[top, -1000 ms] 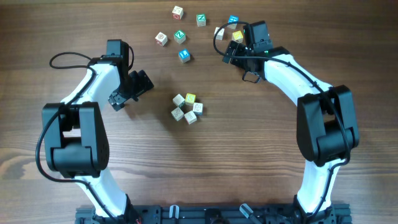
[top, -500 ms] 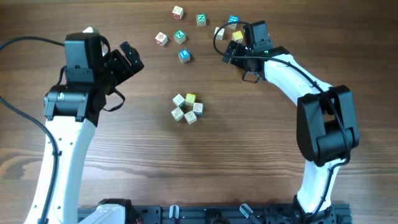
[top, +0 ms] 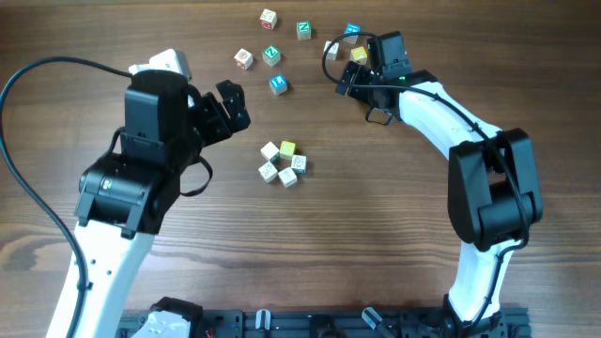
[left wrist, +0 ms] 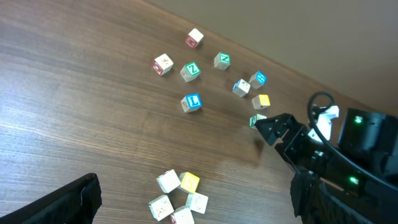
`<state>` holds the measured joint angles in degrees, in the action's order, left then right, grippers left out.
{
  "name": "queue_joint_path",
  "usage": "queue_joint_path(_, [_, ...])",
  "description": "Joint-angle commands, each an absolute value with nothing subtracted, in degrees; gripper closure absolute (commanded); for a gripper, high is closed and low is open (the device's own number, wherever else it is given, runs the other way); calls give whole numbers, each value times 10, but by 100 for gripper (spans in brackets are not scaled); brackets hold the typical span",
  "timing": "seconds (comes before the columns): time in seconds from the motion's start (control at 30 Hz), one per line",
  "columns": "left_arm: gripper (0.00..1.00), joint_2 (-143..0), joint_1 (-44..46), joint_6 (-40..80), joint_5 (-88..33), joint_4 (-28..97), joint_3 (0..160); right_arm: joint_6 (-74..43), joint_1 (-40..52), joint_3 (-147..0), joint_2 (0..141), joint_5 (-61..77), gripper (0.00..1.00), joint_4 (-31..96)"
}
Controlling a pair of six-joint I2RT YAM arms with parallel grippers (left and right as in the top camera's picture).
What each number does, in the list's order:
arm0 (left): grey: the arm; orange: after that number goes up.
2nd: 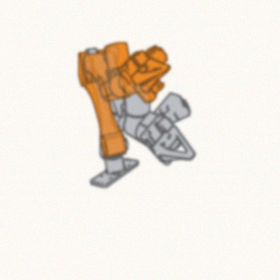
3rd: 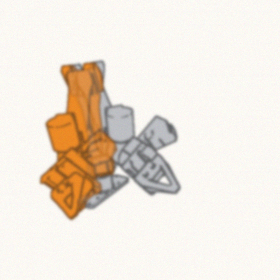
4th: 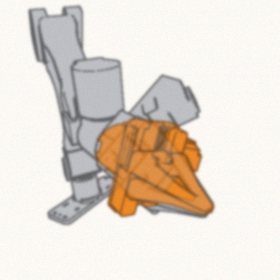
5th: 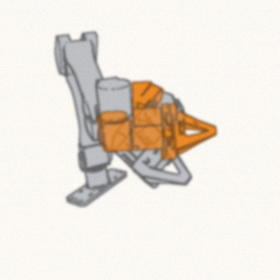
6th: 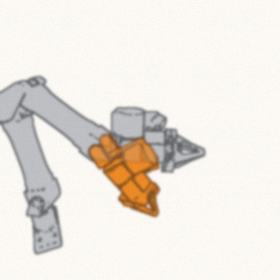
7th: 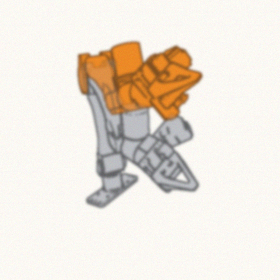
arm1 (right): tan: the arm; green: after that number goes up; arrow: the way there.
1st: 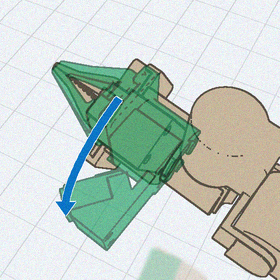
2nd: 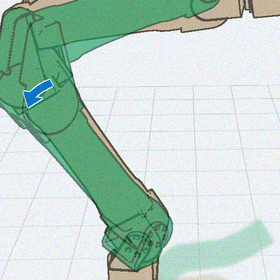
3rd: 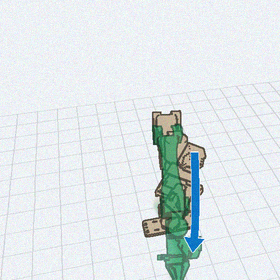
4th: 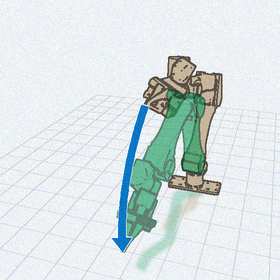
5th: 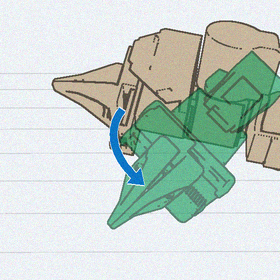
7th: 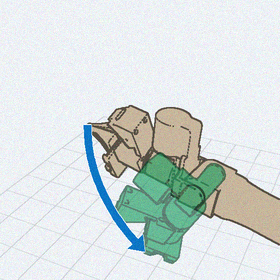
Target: Form a circle
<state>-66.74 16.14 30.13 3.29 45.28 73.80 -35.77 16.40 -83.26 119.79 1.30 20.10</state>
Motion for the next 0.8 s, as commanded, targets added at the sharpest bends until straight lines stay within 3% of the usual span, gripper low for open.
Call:
queue_joint_path(0.0, [0, -644, 179, 303, 55, 453, 738, -362, 165, -831, 1197, 18, 0, 199])
queue_joint_path(0.47, [0, -642, 178, 302, 58, 454, 738, -362, 165, -831, 1197, 18, 0, 199])
queue_joint_path(0.53, [0, -647, 152, 303, 186, 472, 738, -362, 165, -831, 1197, 18, 0, 199])
queue_joint_path(0.77, [0, -644, 84, 303, 190, 496, 738, -362, 165, -831, 1197, 18, 0, 199])
